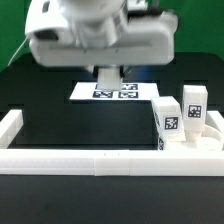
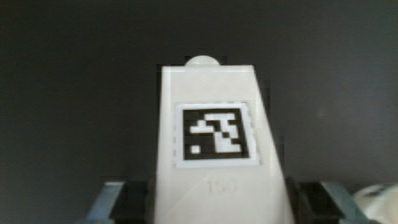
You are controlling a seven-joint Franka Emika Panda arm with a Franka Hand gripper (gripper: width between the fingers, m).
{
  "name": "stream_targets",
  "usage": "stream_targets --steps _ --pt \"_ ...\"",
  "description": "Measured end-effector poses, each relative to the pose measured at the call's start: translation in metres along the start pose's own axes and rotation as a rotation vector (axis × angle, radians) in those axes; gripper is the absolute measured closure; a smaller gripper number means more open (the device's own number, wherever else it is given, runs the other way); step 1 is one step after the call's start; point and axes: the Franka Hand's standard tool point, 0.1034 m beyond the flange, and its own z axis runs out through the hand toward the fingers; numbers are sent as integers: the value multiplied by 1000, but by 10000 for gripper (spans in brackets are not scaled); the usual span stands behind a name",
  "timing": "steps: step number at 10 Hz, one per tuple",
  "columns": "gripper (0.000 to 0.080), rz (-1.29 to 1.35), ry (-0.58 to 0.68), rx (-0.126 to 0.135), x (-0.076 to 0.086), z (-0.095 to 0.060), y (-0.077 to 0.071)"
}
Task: Assemble stool
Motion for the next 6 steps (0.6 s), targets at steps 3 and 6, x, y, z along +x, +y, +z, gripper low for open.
stream_targets --steps 3,6 --pt "462 -3 251 -9 10 -14 -7" --pt "462 -17 452 -3 4 -37 -22"
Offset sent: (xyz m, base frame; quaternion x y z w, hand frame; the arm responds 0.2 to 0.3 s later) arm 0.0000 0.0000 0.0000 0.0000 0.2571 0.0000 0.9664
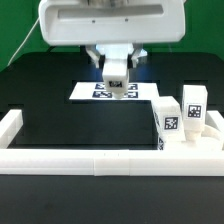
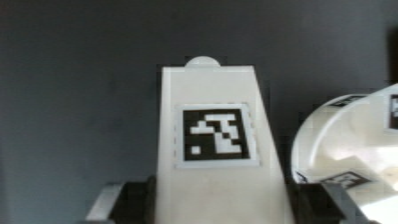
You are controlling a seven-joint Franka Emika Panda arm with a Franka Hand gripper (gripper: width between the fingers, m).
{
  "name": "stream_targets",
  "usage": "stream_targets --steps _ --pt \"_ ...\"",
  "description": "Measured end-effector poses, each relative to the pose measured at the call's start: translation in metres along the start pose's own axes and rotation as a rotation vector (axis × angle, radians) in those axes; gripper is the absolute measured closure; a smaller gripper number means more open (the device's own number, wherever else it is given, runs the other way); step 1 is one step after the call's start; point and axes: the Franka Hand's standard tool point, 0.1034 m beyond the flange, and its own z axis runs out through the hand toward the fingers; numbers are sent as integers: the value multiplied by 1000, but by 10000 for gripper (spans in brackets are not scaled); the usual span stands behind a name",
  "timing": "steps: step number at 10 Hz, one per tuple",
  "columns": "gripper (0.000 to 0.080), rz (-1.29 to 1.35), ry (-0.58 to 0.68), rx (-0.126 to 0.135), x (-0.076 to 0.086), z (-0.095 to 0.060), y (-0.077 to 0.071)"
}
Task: Assemble stool
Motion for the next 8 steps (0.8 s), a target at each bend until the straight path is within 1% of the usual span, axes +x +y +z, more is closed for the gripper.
stream_targets --steps 1,3,4,5,6,7,8 --pt "462 -7 96 9 6 -9 -9" --pt "462 -3 234 -1 6 -3 -3" --pt "461 1 237 0 4 -3 -5" --pt "461 25 234 11 1 -10 -16" --pt "461 19 248 18 0 -20 -29" --pt "461 31 255 24 1 -28 -47" --pt "461 59 253 36 4 -32 -73"
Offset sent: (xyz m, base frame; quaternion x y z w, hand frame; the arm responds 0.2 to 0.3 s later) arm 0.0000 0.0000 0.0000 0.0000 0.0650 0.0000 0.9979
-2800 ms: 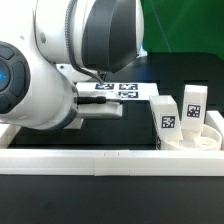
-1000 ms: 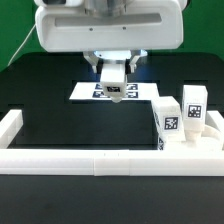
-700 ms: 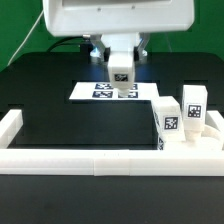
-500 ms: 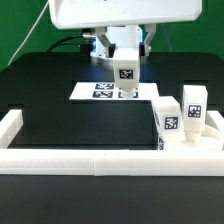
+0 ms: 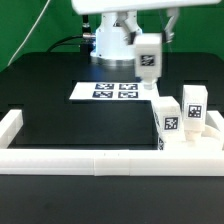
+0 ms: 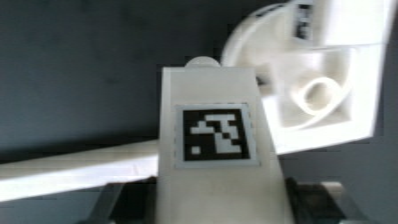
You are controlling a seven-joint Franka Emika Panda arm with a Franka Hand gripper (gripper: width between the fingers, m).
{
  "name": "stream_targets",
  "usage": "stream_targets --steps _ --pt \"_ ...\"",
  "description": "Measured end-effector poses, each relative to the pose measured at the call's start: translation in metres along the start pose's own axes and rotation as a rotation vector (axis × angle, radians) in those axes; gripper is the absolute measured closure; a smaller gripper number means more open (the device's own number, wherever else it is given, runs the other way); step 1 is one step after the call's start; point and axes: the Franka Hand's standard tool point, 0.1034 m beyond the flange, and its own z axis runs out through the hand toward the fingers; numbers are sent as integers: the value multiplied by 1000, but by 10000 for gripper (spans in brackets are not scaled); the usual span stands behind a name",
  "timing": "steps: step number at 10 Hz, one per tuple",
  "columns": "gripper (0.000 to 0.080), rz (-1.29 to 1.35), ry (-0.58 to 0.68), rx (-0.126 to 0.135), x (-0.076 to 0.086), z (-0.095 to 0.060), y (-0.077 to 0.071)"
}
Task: Assemble stool
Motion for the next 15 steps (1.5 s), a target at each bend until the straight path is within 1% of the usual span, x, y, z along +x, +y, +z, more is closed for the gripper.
stream_targets --steps 1,3,5,6,7,8,11,12,13,14,15 --pt "461 -10 3 5 2 2 -14" --pt "461 -8 1 3 2 3 -9" --pt "461 -13 0 4 1 4 -12" --pt "461 -28 12 11 4 4 -26" --pt "461 -52 39 20 9 10 -42" --pt "461 -72 73 24 13 19 -46" --pt "461 -68 103 27 15 18 -45" --pt "461 -74 205 41 21 19 -49" --pt "461 -86 224 42 14 27 -54" --pt "461 -94 217 41 13 34 -58" --pt "461 -110 215 36 14 40 -59"
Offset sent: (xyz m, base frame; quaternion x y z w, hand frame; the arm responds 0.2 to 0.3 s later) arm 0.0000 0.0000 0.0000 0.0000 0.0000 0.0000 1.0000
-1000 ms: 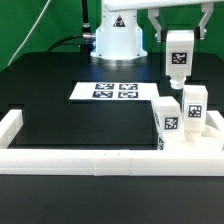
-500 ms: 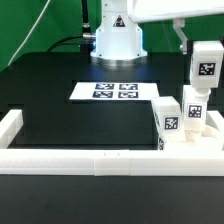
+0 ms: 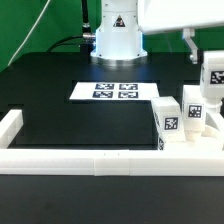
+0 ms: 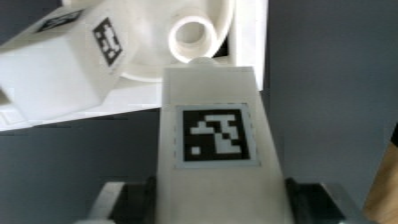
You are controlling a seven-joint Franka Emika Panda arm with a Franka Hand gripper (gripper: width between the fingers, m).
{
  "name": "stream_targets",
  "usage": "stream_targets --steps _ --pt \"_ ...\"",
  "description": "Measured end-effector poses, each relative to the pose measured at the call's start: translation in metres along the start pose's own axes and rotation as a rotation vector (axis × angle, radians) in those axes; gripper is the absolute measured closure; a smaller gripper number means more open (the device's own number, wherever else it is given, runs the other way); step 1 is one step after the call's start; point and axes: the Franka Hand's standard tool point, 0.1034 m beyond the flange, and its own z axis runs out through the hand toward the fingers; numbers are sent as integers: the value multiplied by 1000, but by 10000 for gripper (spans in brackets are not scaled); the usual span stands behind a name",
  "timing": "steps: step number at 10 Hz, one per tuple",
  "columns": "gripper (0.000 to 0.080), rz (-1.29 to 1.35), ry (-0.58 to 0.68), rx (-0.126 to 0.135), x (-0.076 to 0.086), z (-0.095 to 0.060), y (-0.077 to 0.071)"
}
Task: Assemble stool
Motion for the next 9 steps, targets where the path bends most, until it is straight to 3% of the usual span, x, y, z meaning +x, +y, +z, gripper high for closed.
stream_targets --steps 3,6,9 --pt "461 -57 -19 -9 -3 13 10" --pt "461 -60 -20 -8 -4 14 8" --pt "461 -142 -33 -16 -6 29 4"
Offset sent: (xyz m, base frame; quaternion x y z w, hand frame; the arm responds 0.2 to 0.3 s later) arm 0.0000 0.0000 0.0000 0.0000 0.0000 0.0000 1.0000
